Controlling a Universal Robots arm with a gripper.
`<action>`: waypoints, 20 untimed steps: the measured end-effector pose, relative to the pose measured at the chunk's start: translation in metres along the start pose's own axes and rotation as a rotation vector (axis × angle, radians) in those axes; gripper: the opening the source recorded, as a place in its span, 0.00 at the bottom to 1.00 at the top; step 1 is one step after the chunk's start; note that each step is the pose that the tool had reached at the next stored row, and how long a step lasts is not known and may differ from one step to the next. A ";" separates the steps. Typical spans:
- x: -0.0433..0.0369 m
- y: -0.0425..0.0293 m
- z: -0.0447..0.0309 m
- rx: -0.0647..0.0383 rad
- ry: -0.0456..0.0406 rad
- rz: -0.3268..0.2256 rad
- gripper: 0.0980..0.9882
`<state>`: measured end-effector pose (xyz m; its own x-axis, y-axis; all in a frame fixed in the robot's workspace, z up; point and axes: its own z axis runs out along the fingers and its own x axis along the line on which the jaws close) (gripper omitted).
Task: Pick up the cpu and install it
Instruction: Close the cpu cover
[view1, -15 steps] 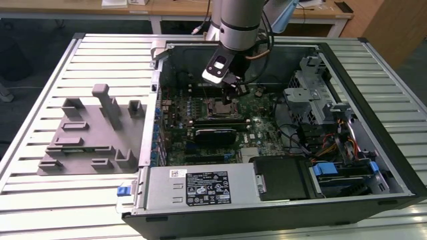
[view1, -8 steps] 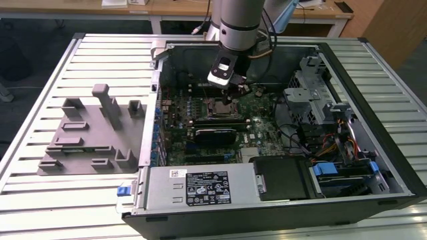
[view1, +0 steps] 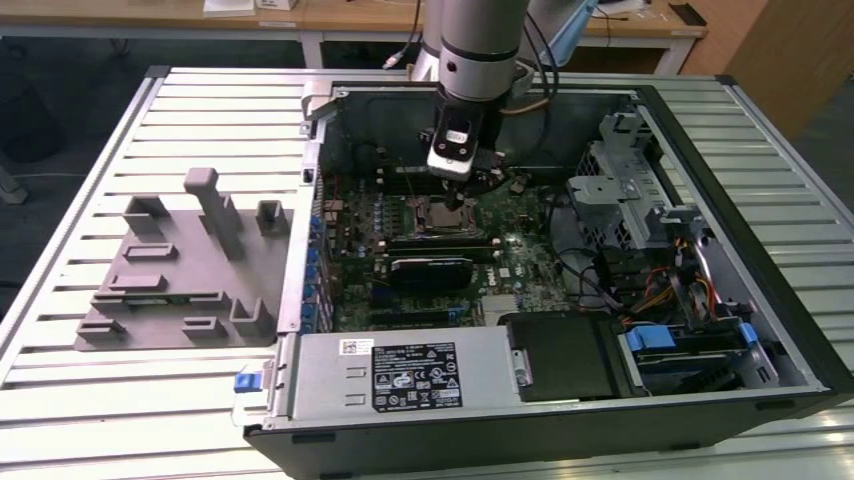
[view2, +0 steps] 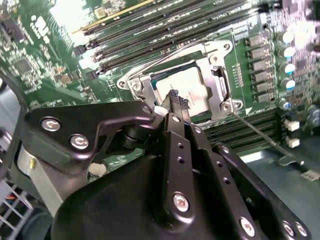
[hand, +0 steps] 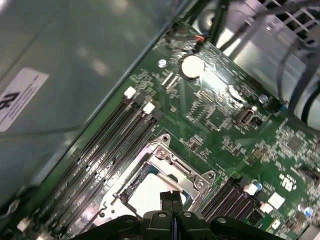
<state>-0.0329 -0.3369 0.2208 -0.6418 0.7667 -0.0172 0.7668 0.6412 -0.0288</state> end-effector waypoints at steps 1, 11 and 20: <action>0.0000 0.0000 0.0000 0.000 -0.0005 -0.018 0.01; 0.0000 0.0000 0.0003 -0.003 -0.0058 -0.200 0.01; 0.0000 0.0000 0.0004 -0.006 -0.0105 -0.364 0.01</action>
<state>-0.0329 -0.3369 0.2204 -0.8727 0.4879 -0.0172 0.4882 0.8722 -0.0288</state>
